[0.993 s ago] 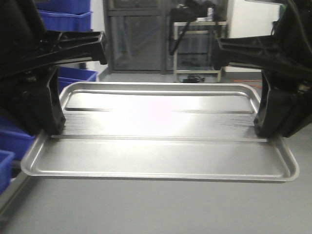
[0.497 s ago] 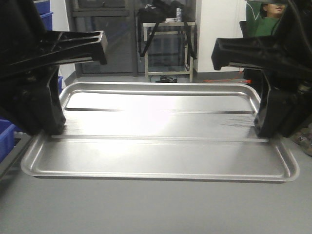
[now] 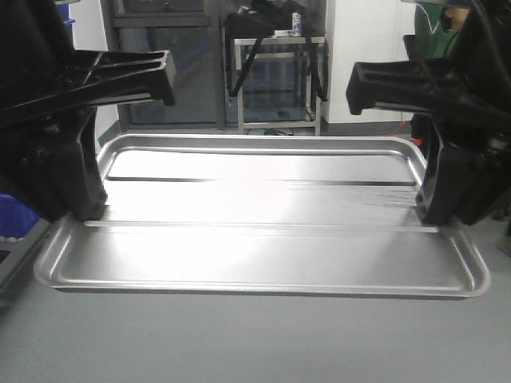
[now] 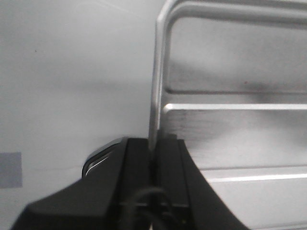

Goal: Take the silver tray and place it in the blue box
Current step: 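Hold the tray level with both grippers while the base turns away, then keep holding the tray with both grippers while driving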

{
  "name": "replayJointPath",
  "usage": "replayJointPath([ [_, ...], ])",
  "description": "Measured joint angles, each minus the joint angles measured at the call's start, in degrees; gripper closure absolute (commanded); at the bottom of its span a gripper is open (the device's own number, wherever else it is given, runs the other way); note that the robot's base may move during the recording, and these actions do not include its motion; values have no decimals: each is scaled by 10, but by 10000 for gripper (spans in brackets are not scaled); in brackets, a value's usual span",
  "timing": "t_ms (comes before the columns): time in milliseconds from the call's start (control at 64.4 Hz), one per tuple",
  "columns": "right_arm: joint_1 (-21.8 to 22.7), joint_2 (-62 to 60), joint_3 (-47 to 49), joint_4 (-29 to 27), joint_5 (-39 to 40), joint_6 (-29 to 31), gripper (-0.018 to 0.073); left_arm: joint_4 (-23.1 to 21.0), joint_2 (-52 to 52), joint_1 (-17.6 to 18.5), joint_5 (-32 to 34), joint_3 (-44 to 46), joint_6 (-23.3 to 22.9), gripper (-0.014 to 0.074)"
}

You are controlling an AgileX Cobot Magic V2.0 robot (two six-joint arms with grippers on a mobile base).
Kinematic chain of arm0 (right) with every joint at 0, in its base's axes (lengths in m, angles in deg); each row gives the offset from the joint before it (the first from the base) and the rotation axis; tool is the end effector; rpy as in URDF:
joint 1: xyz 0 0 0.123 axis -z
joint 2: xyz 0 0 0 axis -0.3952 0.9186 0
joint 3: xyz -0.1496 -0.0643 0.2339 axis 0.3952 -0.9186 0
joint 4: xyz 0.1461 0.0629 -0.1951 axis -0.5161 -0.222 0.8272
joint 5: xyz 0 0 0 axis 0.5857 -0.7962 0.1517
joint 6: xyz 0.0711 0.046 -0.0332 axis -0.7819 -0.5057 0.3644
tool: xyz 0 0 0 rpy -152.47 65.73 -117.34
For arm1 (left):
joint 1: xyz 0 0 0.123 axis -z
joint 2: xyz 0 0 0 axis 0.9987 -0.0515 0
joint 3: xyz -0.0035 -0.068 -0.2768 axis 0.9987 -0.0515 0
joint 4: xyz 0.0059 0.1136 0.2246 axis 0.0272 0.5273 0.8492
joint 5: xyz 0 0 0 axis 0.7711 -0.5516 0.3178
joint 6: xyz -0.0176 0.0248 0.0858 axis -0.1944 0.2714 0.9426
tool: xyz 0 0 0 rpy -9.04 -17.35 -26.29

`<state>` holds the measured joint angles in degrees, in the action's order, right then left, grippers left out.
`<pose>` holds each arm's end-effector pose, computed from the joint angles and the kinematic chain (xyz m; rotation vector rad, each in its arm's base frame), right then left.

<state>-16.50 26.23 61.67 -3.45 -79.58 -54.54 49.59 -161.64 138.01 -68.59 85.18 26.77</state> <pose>0.1924 0.1428 0.2571 0.1300 2.6923 0.2609 0.1745 -0.1917 0.2670 0.0735 2.7286 -0.2856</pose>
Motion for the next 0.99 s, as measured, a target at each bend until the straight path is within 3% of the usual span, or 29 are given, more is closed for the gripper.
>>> replayJointPath([
  [993, 0, 0, 0, 0, 0, 0, 501, 0, 0, 0, 0, 0, 0, 700],
])
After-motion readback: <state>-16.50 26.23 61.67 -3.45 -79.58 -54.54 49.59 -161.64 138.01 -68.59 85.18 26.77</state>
